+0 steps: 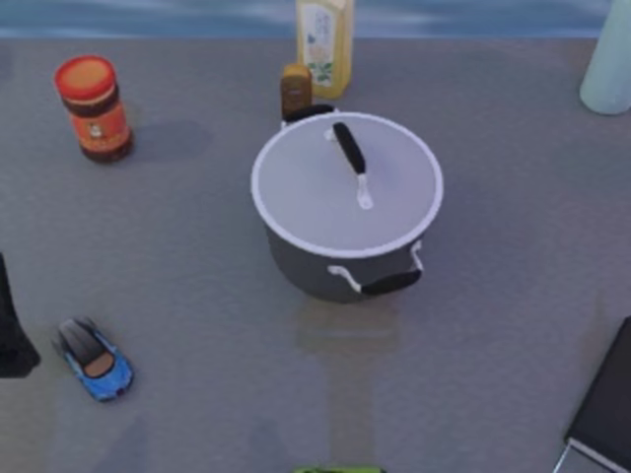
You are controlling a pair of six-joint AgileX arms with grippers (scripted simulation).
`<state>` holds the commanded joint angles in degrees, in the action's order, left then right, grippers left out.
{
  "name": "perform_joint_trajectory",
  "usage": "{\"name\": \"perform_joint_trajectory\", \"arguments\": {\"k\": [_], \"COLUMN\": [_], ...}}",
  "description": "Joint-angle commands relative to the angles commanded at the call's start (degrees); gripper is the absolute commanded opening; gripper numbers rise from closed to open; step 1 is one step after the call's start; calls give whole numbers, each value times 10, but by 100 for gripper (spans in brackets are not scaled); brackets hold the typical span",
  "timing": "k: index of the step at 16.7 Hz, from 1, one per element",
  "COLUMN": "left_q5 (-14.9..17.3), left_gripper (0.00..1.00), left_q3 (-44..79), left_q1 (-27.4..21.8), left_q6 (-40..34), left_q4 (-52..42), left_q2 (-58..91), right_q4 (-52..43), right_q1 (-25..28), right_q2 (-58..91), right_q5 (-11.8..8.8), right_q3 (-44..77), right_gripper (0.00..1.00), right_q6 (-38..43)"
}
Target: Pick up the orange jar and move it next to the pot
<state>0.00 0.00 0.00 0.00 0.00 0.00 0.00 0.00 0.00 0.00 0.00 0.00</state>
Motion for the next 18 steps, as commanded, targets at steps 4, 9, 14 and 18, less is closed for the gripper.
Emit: {"name": "perform_joint_trajectory", "arguments": {"k": [4,9,14,18], "left_q5": [2,25,58,82], "left_gripper": [100,100,100,100], "left_q3": [12,123,327,538], "left_q1": [0,-5,-11,-13], "left_q6": [3,34,89,144], "left_q4": [-8,-85,-217,-340], "left_q2": [13,132,349,564], "right_q4": [0,0,0,0], "right_q1": [0,0,0,0], "right_q2": [0,0,0,0], "right_q5": [0,0,0,0], "right_q3": [0,0,0,0], "right_gripper": [100,100,100,100], "right_q6": [0,0,0,0]}}
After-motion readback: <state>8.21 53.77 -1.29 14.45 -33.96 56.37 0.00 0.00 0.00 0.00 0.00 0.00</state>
